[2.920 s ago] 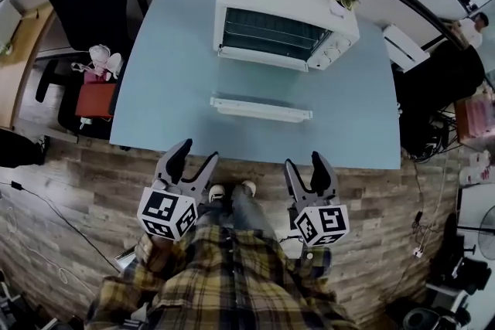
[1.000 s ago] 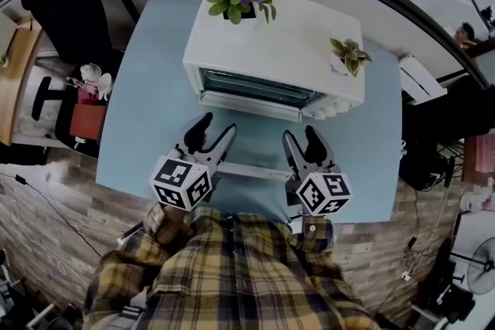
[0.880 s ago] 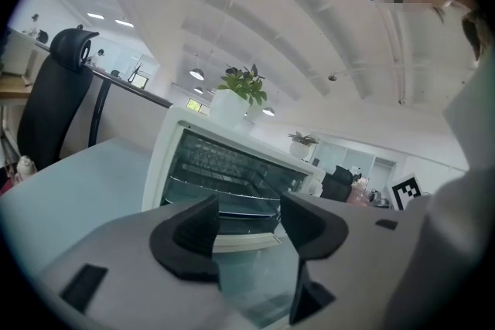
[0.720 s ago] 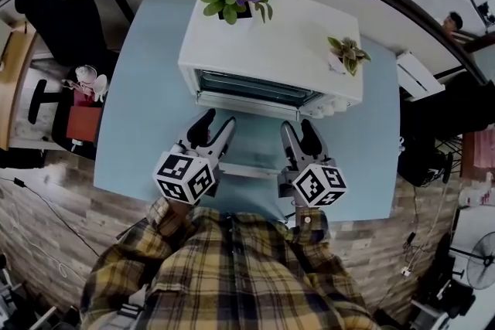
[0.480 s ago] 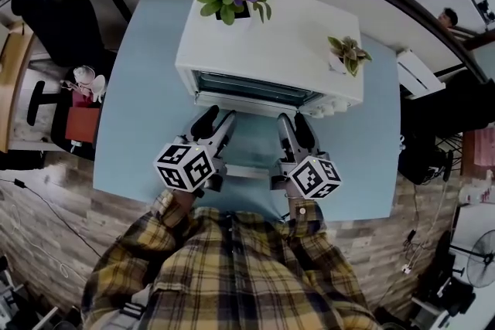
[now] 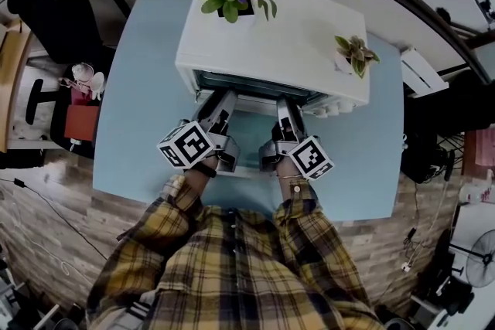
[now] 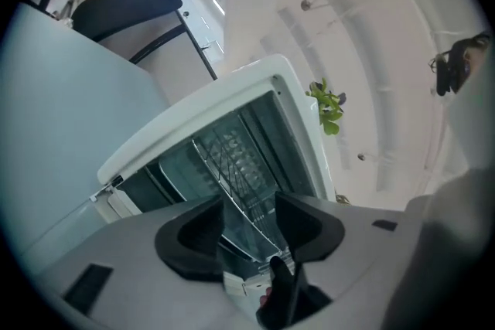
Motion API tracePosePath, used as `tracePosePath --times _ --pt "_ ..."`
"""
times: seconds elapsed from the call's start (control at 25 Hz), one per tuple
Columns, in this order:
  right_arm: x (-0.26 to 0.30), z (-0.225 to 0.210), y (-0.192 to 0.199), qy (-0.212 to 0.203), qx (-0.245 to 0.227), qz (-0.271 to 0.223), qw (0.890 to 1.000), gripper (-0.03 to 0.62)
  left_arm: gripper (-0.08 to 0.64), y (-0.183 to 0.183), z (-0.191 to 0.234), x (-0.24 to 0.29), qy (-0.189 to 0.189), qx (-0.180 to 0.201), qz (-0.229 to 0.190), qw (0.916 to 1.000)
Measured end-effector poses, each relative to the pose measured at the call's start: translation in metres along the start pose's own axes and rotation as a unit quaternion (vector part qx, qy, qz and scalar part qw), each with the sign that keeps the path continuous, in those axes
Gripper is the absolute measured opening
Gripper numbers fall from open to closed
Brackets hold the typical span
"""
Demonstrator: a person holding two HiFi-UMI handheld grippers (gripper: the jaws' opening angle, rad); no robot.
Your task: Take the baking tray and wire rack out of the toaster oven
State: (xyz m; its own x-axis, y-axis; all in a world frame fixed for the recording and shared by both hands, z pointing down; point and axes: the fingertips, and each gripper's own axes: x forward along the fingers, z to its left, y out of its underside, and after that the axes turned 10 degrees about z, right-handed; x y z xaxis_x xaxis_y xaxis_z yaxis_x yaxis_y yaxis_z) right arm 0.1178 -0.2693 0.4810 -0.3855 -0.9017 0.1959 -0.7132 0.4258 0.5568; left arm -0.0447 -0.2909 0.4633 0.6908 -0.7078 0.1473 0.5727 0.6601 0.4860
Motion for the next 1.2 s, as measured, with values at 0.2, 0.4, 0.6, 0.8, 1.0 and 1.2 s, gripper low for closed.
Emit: tracePosePath --times 0.2,0.4,0.6,0.8,1.0,1.2 --pt "0.019 -0.008 0.001 -0.020 0.044 -0.008 0.999 0.215 0.189 -0.006 0.014 0.014 0.020 -0.048 -0.014 0.9986" --pt "0.031 -0.024 -0.006 -0.035 0.113 -0.048 0.992 0.215 0.188 -0.013 0.033 0.021 0.016 -0.080 -0.026 0.9963" --pt "0.038 -0.030 -0.016 -0.054 0.153 -0.085 0.983 0.133 0.178 -0.019 0.041 0.033 0.029 -0.116 -0.038 0.9921" --pt "0.047 -0.025 -0.017 -0.100 0.199 -0.091 0.971 0.044 0.155 -0.021 0.049 0.039 0.041 -0.154 -0.047 0.9861" --pt "0.044 -0.025 -0.014 -0.115 0.236 -0.094 0.960 0.017 0.069 -0.017 0.052 0.040 0.049 -0.187 -0.045 0.9801" --pt "0.034 -0.025 -0.007 -0.116 0.261 -0.094 0.954 0.015 0.006 -0.012 0.044 0.031 0.054 -0.191 -0.040 0.9793"
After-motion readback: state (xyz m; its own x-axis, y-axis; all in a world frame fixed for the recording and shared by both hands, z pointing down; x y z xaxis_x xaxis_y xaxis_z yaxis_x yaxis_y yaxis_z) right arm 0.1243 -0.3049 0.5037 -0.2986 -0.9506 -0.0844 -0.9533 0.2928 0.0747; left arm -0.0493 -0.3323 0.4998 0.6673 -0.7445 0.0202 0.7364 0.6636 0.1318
